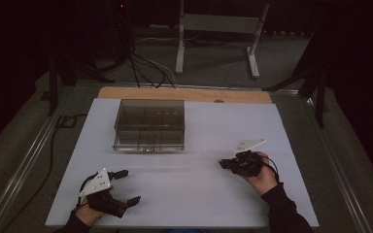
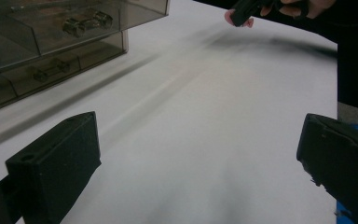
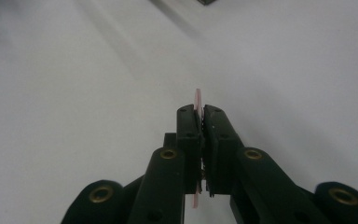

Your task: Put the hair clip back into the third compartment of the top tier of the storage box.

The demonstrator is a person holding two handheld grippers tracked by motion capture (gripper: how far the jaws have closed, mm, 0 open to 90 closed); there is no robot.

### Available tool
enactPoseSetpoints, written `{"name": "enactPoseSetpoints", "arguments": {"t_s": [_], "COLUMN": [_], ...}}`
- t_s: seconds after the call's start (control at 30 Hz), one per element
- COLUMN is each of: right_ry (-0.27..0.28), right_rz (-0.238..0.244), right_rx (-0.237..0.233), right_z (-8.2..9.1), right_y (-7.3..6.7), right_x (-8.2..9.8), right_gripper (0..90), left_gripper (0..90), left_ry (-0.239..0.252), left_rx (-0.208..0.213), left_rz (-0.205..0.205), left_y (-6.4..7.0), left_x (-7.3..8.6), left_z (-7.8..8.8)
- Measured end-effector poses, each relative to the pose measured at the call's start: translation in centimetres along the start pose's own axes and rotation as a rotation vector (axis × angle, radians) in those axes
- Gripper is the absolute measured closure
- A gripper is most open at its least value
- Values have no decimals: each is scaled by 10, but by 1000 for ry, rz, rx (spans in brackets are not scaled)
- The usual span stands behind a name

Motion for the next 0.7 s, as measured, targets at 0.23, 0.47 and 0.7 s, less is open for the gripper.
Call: {"name": "enactPoseSetpoints", "arguments": {"t_s": [0.23,0.47,0.7], "right_ry": [15,18,25], "right_rz": [-1,0,3], "right_rx": [-7,-13,-22], "right_z": [5,6,6], "right_y": [-3,-5,-9], "right_x": [-8,-13,-20], "right_gripper": [853,853,854], "left_gripper": [5,5,5], "left_ry": [1,0,2], "left_rx": [0,0,-1], "left_rz": [-3,-4,-2], "left_y": [0,0,0], "left_x": [0,-1,-1], "left_z": [0,0,1]}}
Point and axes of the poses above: each handheld gripper's, and its own axes: z roughly backward along the jaws, x roughly out of its underside, y roughly to its right, the point moved 6 cm from there along -z, roughly forward along the jaws, and after that the axes turned 12 degrees about -z, right-handed, at the moved point
